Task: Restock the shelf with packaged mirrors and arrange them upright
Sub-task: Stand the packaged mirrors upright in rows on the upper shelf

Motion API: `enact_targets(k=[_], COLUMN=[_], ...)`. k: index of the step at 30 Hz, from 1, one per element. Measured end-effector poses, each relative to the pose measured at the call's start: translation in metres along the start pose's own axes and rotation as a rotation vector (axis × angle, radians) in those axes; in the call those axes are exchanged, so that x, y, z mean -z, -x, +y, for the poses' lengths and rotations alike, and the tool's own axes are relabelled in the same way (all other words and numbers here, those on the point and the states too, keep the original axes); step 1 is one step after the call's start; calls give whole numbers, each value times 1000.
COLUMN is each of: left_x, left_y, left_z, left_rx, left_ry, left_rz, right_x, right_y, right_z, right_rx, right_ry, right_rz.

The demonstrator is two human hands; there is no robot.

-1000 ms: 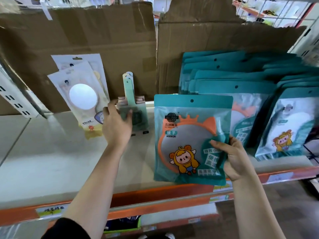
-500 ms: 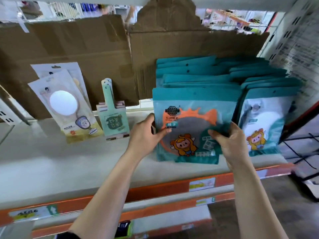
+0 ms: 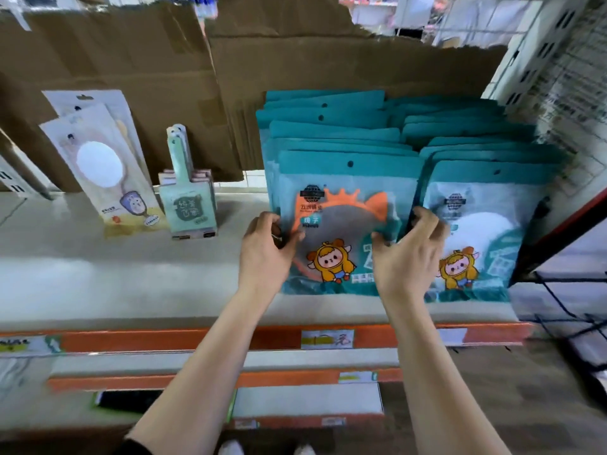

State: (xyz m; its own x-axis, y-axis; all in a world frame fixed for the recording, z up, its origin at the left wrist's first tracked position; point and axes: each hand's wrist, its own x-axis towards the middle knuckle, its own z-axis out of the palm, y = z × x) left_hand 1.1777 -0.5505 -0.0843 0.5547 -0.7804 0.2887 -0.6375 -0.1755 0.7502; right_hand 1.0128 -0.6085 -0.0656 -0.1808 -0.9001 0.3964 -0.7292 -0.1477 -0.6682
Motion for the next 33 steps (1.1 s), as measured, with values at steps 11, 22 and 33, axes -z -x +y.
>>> enact_targets(k=[11,22,33], left_x=[23,152,350], left_y=[28,69,144], left_z=[-18,-101,-208], left_rx=[58,352,518], left_ry=[-264,-264,-222], left_rz=[-55,60,251], right_x=[-10,-49,-129], right_y=[31,96,240], right_z=[-14,-104,-245], right_rx=[436,678,762], right_ry=[-255,-169,-199], right_rz=[-186,-892,-1048])
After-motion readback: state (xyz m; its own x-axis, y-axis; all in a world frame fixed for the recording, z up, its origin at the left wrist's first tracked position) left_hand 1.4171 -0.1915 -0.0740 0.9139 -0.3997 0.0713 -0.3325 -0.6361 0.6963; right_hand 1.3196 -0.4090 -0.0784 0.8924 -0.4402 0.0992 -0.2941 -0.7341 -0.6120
